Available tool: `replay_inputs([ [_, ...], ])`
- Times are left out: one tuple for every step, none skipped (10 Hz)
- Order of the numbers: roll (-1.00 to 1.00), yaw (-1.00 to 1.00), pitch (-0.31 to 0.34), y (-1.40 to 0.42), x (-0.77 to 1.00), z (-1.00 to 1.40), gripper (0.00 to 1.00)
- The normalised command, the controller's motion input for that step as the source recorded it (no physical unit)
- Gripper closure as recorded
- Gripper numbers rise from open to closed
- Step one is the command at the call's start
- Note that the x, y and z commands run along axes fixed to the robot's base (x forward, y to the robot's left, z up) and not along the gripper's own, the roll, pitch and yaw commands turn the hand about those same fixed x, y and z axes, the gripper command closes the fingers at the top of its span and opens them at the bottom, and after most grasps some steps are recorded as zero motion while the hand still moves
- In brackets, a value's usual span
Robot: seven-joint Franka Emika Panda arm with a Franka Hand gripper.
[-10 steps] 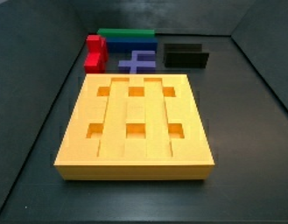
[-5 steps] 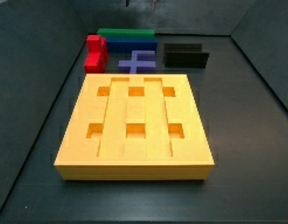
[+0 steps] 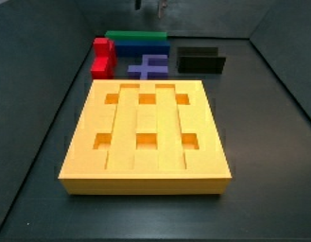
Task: Pick up the green object. Move up. Move to above the board. Insert the green object.
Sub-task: Pick up the green object.
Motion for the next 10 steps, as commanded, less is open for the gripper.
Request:
replay_inputs([
  [0.00, -0.78, -0.051, 0.23, -0.02, -0.14, 0.00],
  [0.00, -0.85, -0.067, 0.16, -0.02, -0.10, 0.00],
  [0.00, -0.79, -0.070, 0.21, -0.04, -0.09, 0.00],
  [0.00, -0.80, -0.050, 0.21, -0.03, -0.12, 0.00],
  [0.00, -0.83, -0.037, 0.19, -0.02, -0.14, 0.00],
  [0.00, -0.82, -0.033, 0.19, -0.02, -0.15, 0.00],
  [0.00, -0.78, -0.017, 0.24, -0.04, -0.19, 0.00],
  [-0.01, -0.47, -0.004, 0.41, -0.18, -0.34, 0.00],
  [0.00, -0.46, 0.000, 0.35, -0.19, -0.32, 0.00],
  [0.03, -0.39, 0.000, 0.33, -0.24, -0.33, 0.00],
])
